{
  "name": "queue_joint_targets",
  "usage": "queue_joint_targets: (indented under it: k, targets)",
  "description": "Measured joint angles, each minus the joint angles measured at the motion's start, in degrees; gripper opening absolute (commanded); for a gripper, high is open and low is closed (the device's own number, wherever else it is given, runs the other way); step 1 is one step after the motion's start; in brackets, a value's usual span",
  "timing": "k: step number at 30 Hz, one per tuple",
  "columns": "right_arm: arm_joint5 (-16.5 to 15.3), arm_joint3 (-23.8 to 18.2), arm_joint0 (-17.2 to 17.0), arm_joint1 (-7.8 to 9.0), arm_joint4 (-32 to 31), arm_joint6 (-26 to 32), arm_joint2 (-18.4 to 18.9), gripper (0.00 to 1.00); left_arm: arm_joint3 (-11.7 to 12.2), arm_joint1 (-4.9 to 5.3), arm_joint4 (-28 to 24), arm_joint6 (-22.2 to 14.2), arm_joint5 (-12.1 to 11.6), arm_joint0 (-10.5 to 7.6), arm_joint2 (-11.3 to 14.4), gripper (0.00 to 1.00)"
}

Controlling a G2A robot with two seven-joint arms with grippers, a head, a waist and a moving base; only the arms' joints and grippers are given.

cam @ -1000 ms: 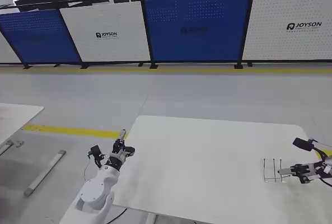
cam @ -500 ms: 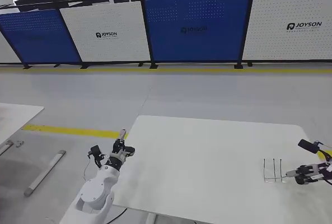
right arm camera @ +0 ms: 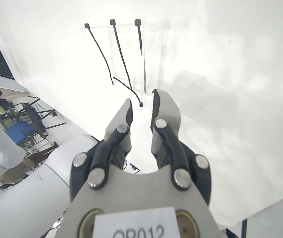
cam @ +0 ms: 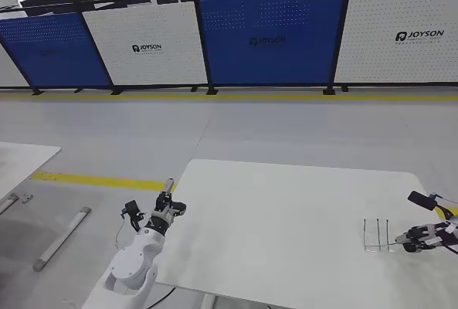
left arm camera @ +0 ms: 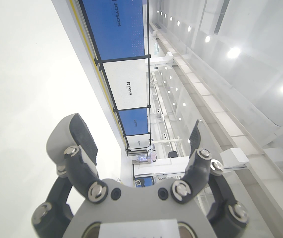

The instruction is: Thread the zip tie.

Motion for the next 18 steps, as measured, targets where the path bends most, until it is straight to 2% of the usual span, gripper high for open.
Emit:
queue_joint_targets:
  k: [1,3,11,13,15,17,18]
  targets:
    - [0.1,0.3,0.2,-0.13,0.0,0.0,-0.2,0.16,0.0,0.00,0.0,0.0,0.0,0.00,0.0,1.00]
    - [0.4,0.8,0.6,-0.41,-0.1,0.0,-0.8,0.16,0.0,0.00,0.0,0.0,0.0,0.00,0.0,1.00]
    - [-0.3,3.4,2.2,-1.52,0.3,0.0,-2.4,0.21,0.0,0.00,0.0,0.0,0.0,0.00,0.0,1.00]
    - [-0.4,3.8,2.5,-1.77,0.3,0.0,-2.8,0.16,0.0,0.00,0.0,0.0,0.0,0.00,0.0,1.00]
    - [-0.5,4.2,2.9,-1.99,0.4,0.0,-3.1,0.17,0.0,0.00,0.0,0.0,0.0,0.00,0.0,1.00]
    - [-0.6,4.6,3.1,-2.18,0.6,0.0,-3.4,0.05,0.0,0.00,0.0,0.0,0.0,0.00,0.0,1.00]
    - [-0.7,4.8,3.2,-2.27,0.7,0.0,-3.5,0.05,0.0,0.00,0.0,0.0,0.0,0.00,0.0,1.00]
